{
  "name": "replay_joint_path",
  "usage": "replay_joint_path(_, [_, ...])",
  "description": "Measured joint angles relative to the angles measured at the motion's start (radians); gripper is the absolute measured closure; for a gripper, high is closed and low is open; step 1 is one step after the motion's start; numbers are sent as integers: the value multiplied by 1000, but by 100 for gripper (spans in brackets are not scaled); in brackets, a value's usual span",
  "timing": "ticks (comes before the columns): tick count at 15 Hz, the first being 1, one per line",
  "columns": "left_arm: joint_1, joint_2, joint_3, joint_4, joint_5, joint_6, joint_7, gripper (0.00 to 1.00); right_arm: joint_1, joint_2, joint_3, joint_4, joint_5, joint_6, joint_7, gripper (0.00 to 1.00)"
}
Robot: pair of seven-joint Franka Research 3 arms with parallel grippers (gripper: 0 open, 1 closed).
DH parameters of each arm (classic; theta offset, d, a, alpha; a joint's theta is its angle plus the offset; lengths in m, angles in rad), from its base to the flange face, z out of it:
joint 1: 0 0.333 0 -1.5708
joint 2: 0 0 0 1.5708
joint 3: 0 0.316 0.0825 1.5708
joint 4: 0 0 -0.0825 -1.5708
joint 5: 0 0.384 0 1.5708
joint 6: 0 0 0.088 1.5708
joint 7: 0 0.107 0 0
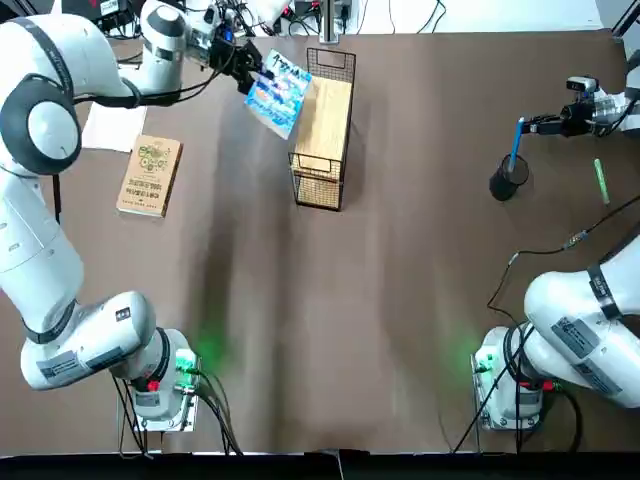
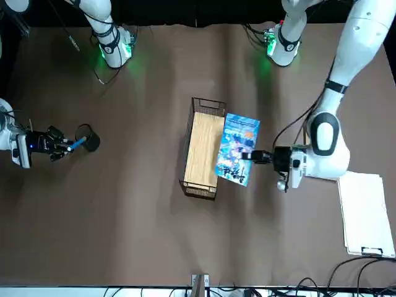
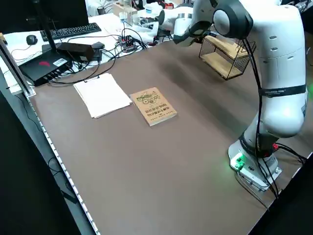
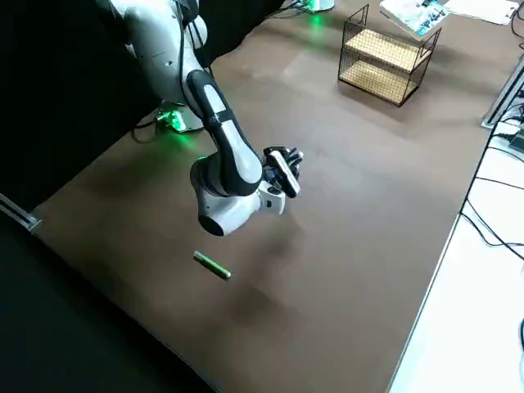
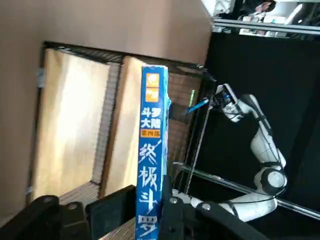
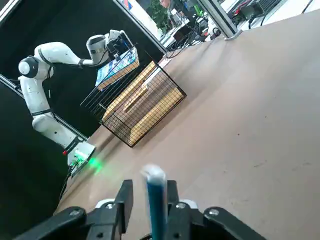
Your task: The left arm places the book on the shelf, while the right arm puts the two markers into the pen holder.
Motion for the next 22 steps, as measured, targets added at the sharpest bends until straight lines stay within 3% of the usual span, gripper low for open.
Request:
replay_joint_path(5, [-52, 0, -1, -30, -50, 59, 43, 77, 0, 0, 0, 2, 0, -18, 18, 67])
replay_joint_path(10, [-85, 4, -1, -59, -147, 143, 115, 77, 4, -15, 7, 38, -43, -22, 218, 69])
replay_joint_path(14, [-170, 34, -2, -62, -232, 255, 203, 77, 13, -52, 17, 146, -231, -36, 438, 70])
replay_joint_path(20, [-171, 47, 2, -69, -235, 260, 217, 78, 56, -71, 15, 271, -614, 3, 682, 70])
replay_joint_path(22, [-179, 47, 2, -76, -235, 264, 218, 60, 56, -71, 9, 290, -750, 91, 727, 70])
